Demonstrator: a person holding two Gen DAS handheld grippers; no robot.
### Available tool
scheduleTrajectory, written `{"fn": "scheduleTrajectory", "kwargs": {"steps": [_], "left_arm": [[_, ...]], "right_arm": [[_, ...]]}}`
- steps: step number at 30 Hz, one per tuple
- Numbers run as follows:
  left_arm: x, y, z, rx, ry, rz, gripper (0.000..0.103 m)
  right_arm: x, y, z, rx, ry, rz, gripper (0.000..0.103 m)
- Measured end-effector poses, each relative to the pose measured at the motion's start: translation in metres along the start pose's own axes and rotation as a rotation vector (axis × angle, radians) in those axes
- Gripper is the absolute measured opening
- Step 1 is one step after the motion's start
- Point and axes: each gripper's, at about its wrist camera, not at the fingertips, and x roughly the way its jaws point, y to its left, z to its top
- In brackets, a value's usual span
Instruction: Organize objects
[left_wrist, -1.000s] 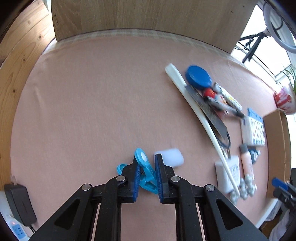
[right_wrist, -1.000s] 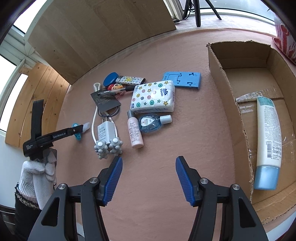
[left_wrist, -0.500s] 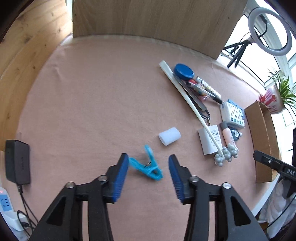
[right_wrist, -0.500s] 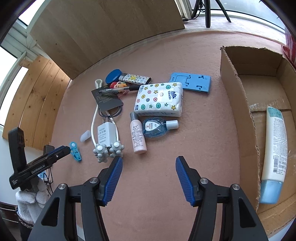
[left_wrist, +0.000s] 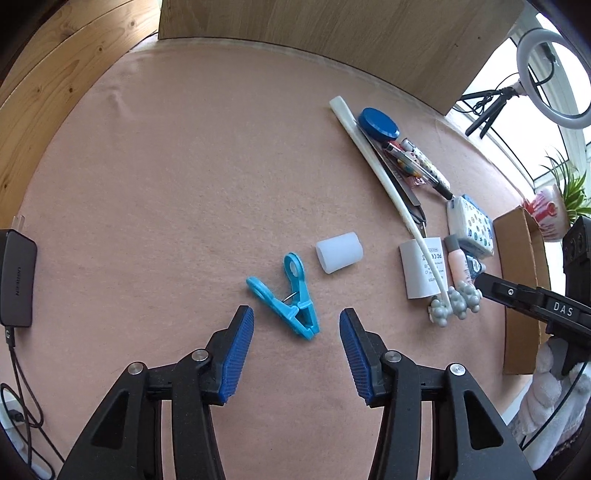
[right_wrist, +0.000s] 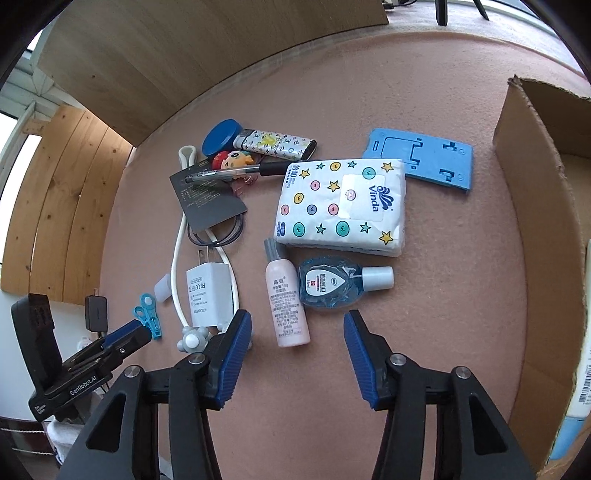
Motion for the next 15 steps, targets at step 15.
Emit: {"fn": "scheduleTrajectory", "kwargs": {"steps": [15], "left_arm": [[0.004,0.002,0.001,0.013,-0.011,0.047,0.048]], "right_arm": [[0.015,0.028,0.007,-0.135,-0.004,-0.14,0.032]]}}
